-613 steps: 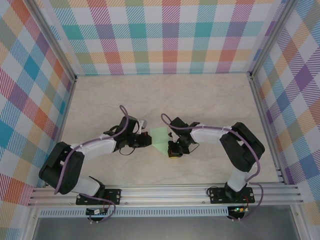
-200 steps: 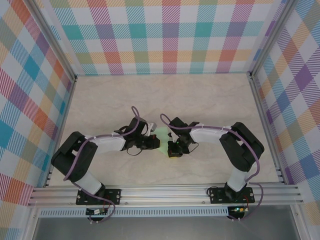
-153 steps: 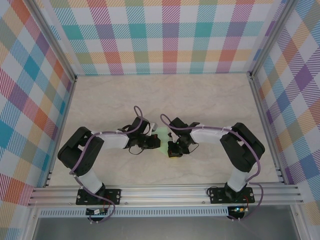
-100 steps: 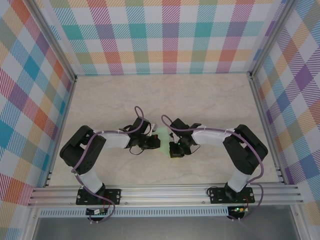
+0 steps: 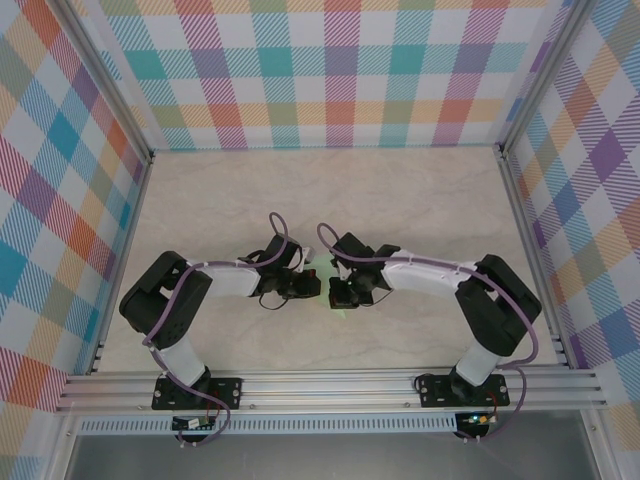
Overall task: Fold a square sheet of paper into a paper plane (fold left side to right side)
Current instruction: Third fold the triangle at the center of the table.
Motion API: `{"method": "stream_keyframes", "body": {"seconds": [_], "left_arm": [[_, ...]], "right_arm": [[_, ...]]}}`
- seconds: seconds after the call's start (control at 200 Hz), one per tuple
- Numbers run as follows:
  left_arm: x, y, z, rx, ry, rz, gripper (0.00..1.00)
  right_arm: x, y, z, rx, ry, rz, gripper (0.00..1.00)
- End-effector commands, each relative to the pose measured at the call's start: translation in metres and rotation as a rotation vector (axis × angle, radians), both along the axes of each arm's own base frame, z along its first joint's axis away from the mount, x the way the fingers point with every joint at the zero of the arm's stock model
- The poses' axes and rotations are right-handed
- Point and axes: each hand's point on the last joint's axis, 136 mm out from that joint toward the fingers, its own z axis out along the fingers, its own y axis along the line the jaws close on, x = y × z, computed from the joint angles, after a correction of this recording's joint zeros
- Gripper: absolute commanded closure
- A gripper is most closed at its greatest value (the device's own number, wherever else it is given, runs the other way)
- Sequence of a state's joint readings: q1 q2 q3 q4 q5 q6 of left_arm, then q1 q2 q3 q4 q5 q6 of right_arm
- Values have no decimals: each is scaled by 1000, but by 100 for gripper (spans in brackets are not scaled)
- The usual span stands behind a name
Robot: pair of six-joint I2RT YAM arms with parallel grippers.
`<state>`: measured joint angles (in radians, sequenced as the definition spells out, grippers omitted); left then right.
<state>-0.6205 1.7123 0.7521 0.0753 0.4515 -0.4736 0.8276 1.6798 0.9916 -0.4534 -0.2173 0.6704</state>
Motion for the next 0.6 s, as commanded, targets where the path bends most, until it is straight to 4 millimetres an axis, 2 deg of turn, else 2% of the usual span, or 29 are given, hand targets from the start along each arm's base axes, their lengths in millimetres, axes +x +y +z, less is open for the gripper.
{"method": "stream_keyframes", "body": {"seconds": [0.0,0.315,0.595], "left_arm": [[-8,10,-18,77,20,-7,99],[-8,11,-18,85,20,-5,100],[-8,12,-19,94,20,-7,100]], "right_arm": [[6,14,-5,31,19,-22,100],[9,27,-15,64,50,-24,100],[6,12,-33,-22,56,-40,100]]}}
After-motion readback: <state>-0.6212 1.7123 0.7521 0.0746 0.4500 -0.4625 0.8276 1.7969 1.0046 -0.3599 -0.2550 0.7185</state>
